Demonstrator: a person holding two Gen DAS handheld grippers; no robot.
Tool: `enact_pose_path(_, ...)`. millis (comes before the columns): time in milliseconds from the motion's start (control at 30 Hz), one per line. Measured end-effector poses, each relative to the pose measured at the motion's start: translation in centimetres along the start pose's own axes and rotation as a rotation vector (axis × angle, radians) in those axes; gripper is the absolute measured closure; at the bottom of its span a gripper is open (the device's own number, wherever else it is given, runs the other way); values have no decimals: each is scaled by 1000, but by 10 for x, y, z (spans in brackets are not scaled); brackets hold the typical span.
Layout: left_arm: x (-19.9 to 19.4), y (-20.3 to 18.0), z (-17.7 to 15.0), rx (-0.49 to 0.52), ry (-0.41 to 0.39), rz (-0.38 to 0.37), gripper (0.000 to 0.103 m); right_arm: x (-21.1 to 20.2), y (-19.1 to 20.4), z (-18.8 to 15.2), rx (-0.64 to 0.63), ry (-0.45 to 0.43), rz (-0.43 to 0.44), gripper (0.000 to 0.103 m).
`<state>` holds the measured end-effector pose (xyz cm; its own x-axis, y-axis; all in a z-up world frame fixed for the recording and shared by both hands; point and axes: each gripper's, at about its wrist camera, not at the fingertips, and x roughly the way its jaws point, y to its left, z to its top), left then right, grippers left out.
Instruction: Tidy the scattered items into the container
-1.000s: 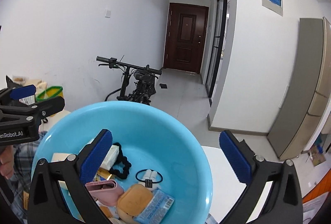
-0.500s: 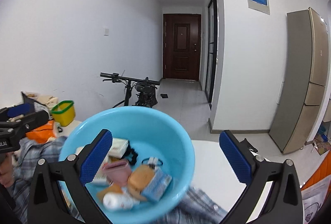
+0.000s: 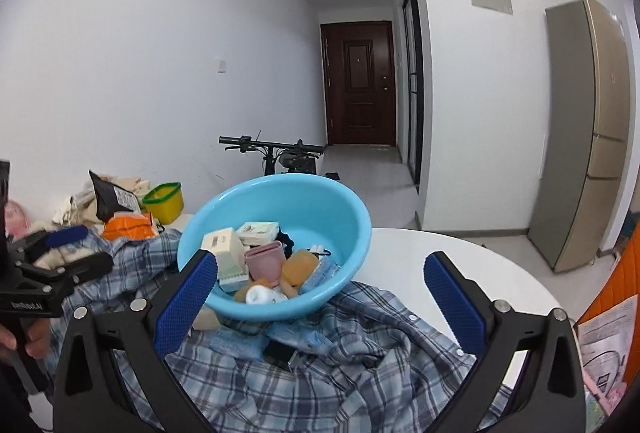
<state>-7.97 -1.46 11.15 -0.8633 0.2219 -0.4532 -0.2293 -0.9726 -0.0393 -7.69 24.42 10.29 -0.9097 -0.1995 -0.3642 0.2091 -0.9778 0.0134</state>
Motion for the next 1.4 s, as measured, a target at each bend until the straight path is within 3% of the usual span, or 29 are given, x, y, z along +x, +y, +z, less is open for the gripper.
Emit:
enact_pose_path(100, -7, -2, -1, -19, -29, -14, 0, -3, 2, -4, -19, -17, -17, 0)
enact_pose_path(200, -17, 5, -5, -86, -79, -80, 0, -5, 4, -11, 7, -23, -2, 0)
enact_pose_path(467, -19, 0, -33, -79, -82, -41, 0, -12, 14, -43, -15, 32, 17, 0)
enact_pose_path(833, -4, -18, -86, -14, -62, 12, 0, -37, 25, -86, -15, -142, 0, 0)
enact_pose_path(1033, -6, -18, -104, -41, -115, 35, 0, -39, 19, -107, -1, -181, 22, 0)
enact_pose_path(1233, 6, -17, -121, -59, -78, 34, 0, -44, 28, -127, -41, -230, 4, 0)
enact_pose_path(1400, 9, -12, -133, -93, -99, 62, 0, -43, 30, -140, -32, -236, -7, 0)
